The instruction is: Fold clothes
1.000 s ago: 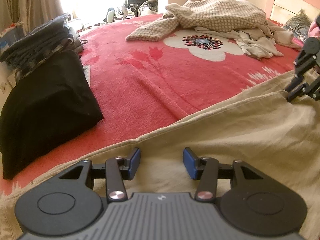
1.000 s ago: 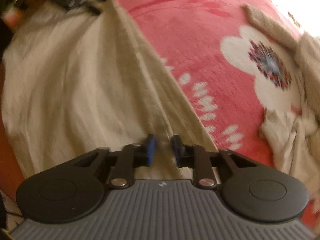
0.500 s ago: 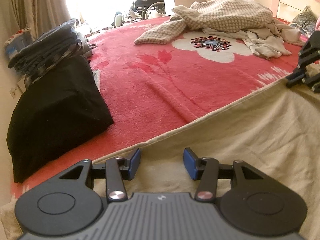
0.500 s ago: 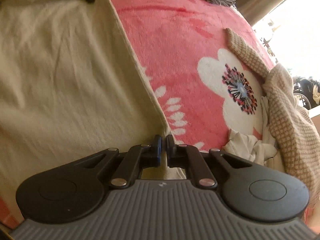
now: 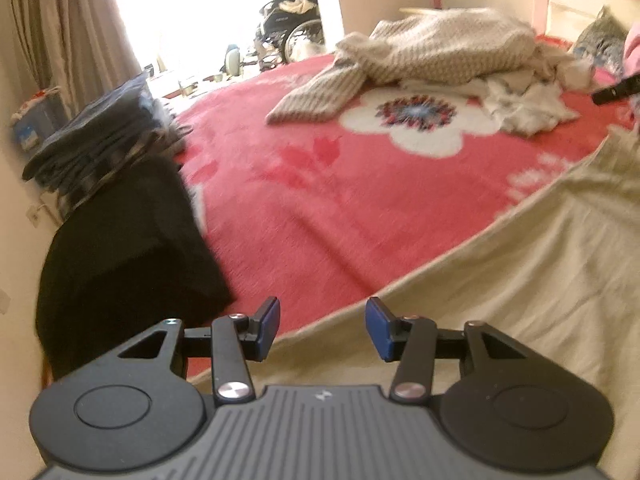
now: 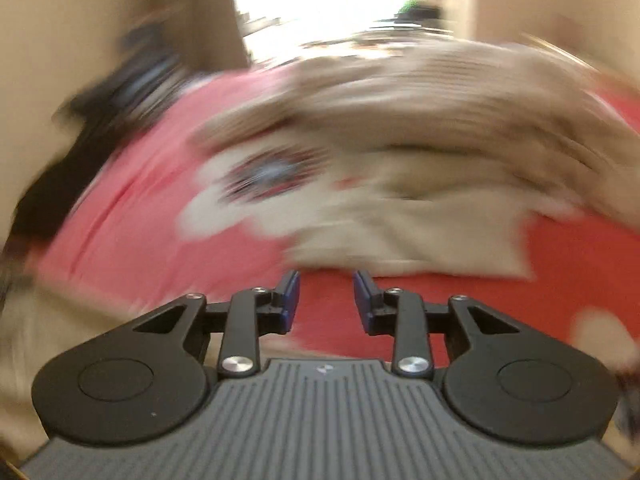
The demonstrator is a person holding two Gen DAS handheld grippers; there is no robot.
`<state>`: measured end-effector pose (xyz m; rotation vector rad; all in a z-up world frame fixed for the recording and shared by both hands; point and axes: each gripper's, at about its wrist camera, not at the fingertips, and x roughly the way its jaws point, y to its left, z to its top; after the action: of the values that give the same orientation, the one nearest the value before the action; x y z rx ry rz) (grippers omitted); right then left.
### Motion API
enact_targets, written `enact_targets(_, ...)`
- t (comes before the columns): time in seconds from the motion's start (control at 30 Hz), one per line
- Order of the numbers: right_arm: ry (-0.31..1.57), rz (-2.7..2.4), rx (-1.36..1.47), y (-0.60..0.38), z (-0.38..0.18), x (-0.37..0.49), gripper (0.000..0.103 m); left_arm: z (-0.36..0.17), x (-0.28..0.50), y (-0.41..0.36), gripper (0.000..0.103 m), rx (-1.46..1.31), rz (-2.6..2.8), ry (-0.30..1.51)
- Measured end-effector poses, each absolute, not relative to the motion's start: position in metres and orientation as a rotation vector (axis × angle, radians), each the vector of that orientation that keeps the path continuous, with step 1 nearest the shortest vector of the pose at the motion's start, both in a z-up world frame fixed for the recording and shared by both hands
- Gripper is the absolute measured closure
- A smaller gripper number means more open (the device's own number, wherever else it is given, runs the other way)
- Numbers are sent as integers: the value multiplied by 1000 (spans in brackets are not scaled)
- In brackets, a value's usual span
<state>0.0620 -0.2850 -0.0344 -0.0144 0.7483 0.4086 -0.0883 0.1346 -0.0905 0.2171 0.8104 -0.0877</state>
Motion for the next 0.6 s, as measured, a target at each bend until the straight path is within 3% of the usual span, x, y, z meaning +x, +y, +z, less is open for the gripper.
enact_targets(0.27, 852, 75, 245, -396, -49, 45, 72, -109, -69, 73, 54, 163, -297, 862)
enact_targets(0.37, 860, 223, 202, -372, -51, 29, 73, -120, -68, 55, 54, 215, -305, 863)
enact_targets(0.5, 879, 583, -81, -296, -53, 10, 81, -125, -71, 50, 53, 239, -283, 848)
enact_targets(0.6, 933, 557, -44, -287, -83, 32, 82, -126, -72, 53, 52, 206, -258, 851)
